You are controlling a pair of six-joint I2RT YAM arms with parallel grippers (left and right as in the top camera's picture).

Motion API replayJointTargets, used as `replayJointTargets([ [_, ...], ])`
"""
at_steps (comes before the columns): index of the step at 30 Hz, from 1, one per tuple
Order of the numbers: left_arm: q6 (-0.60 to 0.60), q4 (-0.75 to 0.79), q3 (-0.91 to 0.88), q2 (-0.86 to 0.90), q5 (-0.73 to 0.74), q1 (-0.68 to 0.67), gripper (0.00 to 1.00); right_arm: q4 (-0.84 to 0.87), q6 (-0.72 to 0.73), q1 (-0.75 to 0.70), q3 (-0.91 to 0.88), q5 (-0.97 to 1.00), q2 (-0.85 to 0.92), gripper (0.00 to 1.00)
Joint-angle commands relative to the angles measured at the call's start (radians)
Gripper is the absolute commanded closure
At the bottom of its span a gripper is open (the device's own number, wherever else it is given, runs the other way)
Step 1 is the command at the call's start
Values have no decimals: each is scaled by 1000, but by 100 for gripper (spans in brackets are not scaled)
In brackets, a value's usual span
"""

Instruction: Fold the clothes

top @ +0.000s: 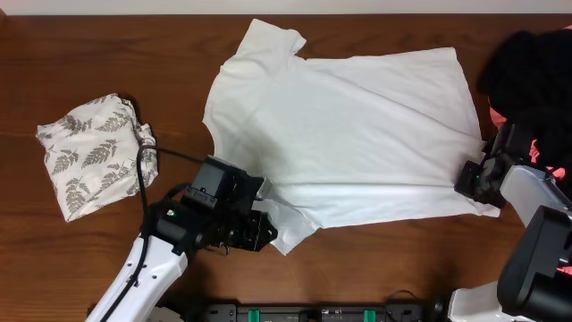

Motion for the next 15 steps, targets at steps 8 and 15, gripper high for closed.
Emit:
replayJointTargets([
  [8,-51,8,16,-2,116,0,34,-17,6,-13,-38,27,43,94],
  [15,-52,15,16,-2,-161,0,33,-16,6,-13,-38,27,43,94],
])
